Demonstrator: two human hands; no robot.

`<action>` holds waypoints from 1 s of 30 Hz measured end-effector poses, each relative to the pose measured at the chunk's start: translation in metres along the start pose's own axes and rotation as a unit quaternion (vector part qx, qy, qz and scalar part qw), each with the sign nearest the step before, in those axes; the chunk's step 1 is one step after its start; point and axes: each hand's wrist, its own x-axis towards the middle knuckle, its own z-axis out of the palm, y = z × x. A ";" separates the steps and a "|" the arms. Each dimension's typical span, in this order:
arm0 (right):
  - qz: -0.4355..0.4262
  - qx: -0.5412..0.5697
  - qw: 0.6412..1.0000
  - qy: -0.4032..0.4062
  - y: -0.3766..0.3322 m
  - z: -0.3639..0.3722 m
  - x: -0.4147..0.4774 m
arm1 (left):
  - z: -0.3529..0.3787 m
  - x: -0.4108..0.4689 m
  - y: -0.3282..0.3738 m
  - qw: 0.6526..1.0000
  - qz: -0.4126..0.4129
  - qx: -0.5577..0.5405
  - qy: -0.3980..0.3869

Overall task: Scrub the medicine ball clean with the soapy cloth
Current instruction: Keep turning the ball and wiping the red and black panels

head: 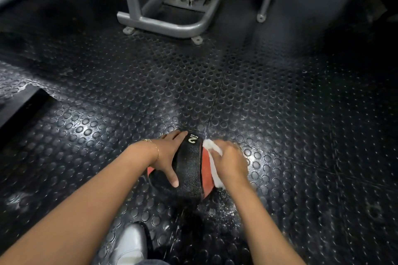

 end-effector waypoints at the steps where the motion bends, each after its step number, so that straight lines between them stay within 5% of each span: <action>1: 0.000 0.013 1.000 0.000 0.003 -0.001 -0.010 | -0.002 0.001 -0.001 1.000 0.000 -0.007 -0.006; 21: 0.003 0.021 0.999 -0.027 0.014 -0.009 -0.026 | -0.012 0.007 0.012 0.999 -0.021 -0.003 -0.027; 30: -0.008 0.035 0.999 0.029 0.005 0.000 -0.009 | -0.012 0.016 -0.001 0.998 -0.015 -0.042 -0.033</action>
